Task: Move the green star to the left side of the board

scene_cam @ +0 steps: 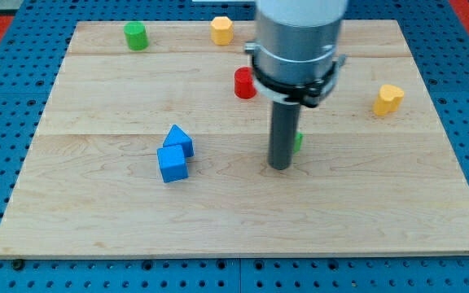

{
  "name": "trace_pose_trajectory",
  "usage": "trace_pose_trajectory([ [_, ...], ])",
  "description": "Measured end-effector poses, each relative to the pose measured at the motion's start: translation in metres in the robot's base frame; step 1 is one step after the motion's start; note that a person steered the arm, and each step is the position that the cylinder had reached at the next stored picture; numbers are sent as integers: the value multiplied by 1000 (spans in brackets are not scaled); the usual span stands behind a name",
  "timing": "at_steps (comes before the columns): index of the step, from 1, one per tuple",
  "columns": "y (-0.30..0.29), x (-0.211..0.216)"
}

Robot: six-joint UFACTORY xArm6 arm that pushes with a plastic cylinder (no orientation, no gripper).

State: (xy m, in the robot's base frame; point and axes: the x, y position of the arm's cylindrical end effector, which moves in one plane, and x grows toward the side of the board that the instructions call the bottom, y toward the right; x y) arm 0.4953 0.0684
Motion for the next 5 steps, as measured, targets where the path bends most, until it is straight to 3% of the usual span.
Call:
trace_pose_trajectory([
  [1,21,-11],
  [3,15,-84],
  [4,65,-97],
  [5,19,-109],
])
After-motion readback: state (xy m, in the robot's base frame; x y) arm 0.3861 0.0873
